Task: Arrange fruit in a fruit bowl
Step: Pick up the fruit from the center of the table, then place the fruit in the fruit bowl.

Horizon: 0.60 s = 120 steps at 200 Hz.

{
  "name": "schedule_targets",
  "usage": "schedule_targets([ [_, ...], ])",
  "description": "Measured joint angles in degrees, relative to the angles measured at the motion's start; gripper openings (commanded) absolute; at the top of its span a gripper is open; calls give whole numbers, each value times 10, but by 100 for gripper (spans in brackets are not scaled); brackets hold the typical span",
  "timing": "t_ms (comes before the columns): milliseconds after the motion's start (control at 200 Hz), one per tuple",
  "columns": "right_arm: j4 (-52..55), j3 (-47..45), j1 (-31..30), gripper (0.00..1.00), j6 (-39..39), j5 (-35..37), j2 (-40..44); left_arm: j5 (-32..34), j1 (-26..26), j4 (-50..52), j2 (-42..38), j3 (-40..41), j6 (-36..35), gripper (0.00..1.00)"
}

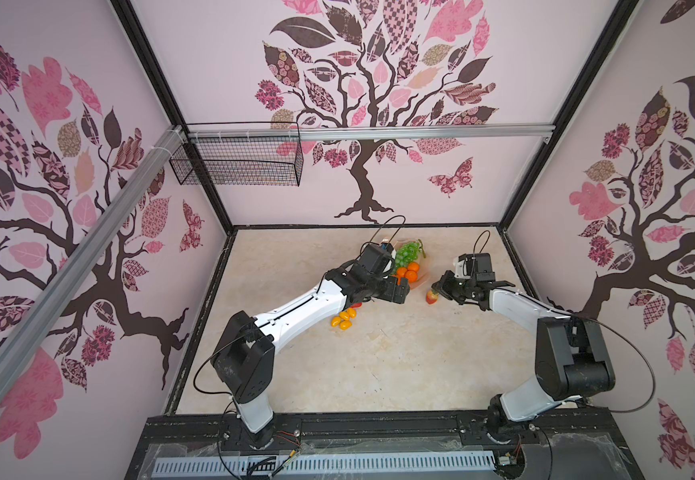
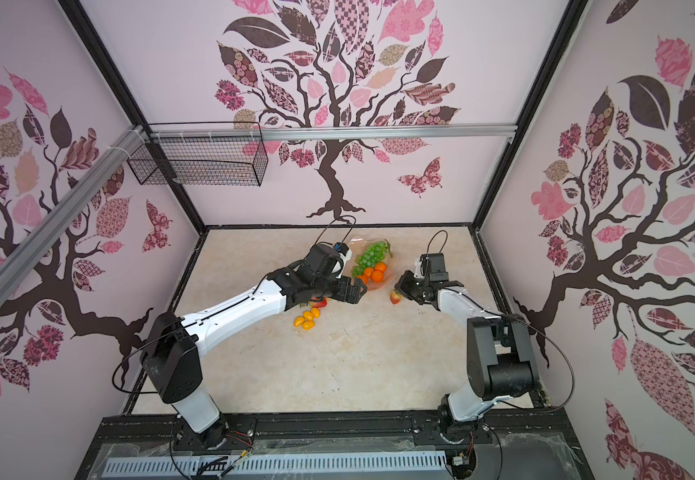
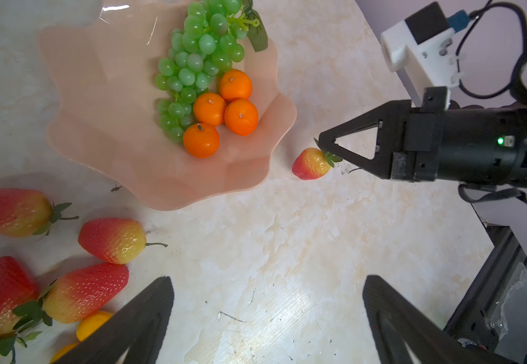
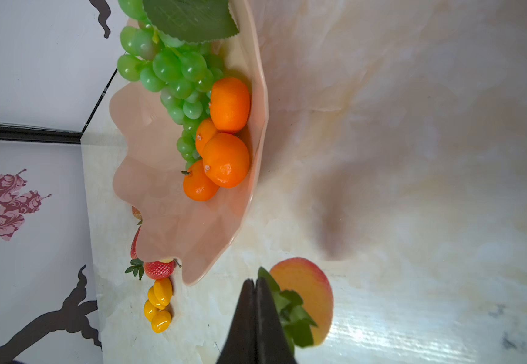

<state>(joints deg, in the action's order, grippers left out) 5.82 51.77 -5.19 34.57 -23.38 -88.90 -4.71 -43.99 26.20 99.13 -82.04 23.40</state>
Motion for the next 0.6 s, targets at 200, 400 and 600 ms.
schedule_targets([
  [200,30,41,0,0,-3,0,13,-11,28,-10,0,3,18,98],
  [400,35,100,-12,0,0,-1,13,-14,43,-13,0,3,26,98],
  [600,36,146,-38,0,4,-2,5,-16,63,-14,0,3,37,98],
])
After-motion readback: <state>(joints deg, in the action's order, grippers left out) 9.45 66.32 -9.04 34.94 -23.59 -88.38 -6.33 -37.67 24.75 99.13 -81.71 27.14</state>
